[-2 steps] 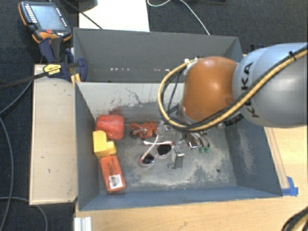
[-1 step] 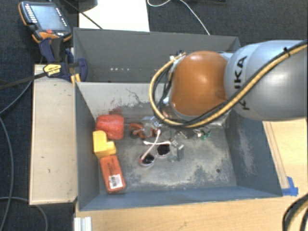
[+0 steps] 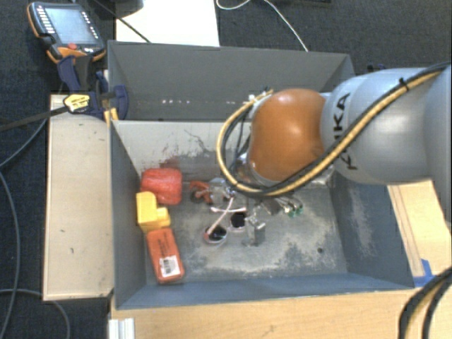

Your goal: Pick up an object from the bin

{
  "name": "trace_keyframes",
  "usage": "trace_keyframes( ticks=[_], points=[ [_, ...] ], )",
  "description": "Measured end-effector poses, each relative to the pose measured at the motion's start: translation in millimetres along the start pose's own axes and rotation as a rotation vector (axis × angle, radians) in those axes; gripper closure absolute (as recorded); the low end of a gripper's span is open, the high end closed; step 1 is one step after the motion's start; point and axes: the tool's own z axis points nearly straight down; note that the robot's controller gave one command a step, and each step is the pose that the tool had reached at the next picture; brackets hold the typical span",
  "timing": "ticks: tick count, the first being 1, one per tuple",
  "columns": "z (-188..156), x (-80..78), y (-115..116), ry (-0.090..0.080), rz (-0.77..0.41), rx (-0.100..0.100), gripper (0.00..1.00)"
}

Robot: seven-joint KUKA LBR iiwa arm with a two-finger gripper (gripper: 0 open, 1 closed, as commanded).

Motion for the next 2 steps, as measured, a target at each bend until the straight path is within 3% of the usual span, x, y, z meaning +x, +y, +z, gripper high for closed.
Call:
trace_keyframes(
  ticks=[1, 2],
  points=[
    [64.4, -17.4, 2.4, -0.001, -0.557, 0.001, 0.00],
    [62.9, -6.3, 11.2, 0.000, -0.187, -0.001, 1.00]
  ],
)
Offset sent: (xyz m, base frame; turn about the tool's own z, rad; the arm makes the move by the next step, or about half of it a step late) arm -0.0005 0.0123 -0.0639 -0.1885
